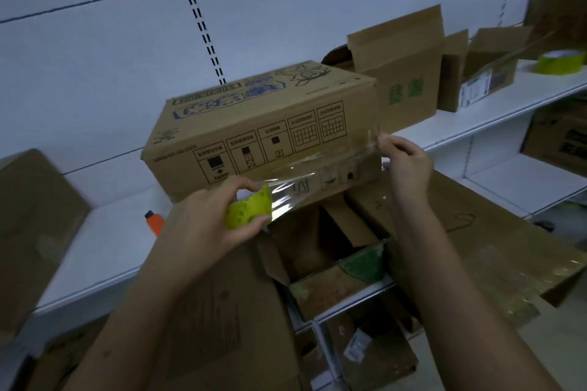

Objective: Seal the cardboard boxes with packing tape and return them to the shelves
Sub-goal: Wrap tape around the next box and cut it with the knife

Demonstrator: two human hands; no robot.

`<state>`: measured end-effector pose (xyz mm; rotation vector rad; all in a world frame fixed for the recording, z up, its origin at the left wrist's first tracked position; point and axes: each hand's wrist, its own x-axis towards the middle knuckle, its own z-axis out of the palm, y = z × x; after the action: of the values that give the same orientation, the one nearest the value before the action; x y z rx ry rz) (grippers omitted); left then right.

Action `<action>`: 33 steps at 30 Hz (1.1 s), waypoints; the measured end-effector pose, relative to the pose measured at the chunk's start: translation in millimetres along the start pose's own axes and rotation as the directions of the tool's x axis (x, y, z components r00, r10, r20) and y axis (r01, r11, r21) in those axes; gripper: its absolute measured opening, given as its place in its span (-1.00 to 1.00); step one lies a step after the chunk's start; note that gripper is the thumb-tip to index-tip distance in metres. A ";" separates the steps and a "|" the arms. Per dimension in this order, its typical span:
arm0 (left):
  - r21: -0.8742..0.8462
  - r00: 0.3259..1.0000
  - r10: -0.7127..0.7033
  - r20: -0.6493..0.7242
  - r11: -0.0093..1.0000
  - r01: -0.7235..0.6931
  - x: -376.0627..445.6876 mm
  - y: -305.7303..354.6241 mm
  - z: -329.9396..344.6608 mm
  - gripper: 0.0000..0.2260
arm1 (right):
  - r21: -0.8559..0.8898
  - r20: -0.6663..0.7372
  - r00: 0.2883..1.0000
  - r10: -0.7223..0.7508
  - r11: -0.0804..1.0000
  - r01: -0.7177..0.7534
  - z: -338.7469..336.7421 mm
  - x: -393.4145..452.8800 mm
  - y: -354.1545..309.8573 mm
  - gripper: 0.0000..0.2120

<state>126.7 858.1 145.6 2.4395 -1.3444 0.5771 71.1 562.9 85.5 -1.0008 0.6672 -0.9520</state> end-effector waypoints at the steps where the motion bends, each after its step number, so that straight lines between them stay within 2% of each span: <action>1: 0.040 1.000 0.022 0.009 0.999 -0.022 -1.8 -1.2 -3.5 -0.58 | 0.041 -0.040 0.999 0.023 0.999 -0.021 -1.2 5.1 -0.5 -0.92; 3: 0.159 0.999 0.044 -0.005 0.986 -0.043 -10.1 -13.0 -14.3 -0.54 | 0.121 -0.123 0.992 0.040 0.992 -0.025 -8.4 19.3 -4.7 -0.88; 4: 0.212 0.999 0.032 -0.014 0.977 -0.028 -15.6 -21.4 -21.1 -0.53 | 0.104 -0.131 0.991 0.021 0.995 -0.008 -12.0 25.1 -7.0 -0.88; 7: 0.297 0.999 -0.037 -0.026 0.954 0.043 -30.3 -42.3 -35.2 -0.46 | 0.025 -0.058 0.998 -0.036 0.999 0.038 -9.7 28.6 -9.4 -0.93; 11: 0.396 0.997 -0.035 -0.070 0.916 0.060 -36.0 -52.8 -29.4 -0.50 | 0.079 -0.041 0.999 -0.007 0.997 0.010 5.8 22.9 -4.2 -0.88; 17: 0.433 0.993 0.037 -0.111 0.901 0.015 -59.7 -81.5 -34.8 -0.56 | 0.161 -0.127 0.992 0.007 0.987 0.013 1.4 33.5 -1.1 -0.89; 21: 0.492 0.989 -0.033 -0.147 0.865 0.102 -66.8 -110.8 -39.0 -0.57 | 0.100 -0.069 0.996 -0.054 0.993 0.061 2.5 35.1 1.2 -0.89; 29: 0.485 0.994 -0.085 -0.071 0.868 0.108 -43.8 -136.9 -21.9 -0.58 | 0.095 -0.047 0.997 -0.055 0.994 0.059 1.7 44.0 6.0 -0.89; 33: 0.471 0.994 -0.101 -0.050 0.875 0.112 -30.8 -147.1 -14.3 -0.56 | 0.056 0.013 0.999 0.030 0.998 -0.030 11.0 52.5 5.2 -0.93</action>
<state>234.4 963.4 134.0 2.8523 -1.1507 1.0053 105.4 521.5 83.0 -0.9435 0.6406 -0.9330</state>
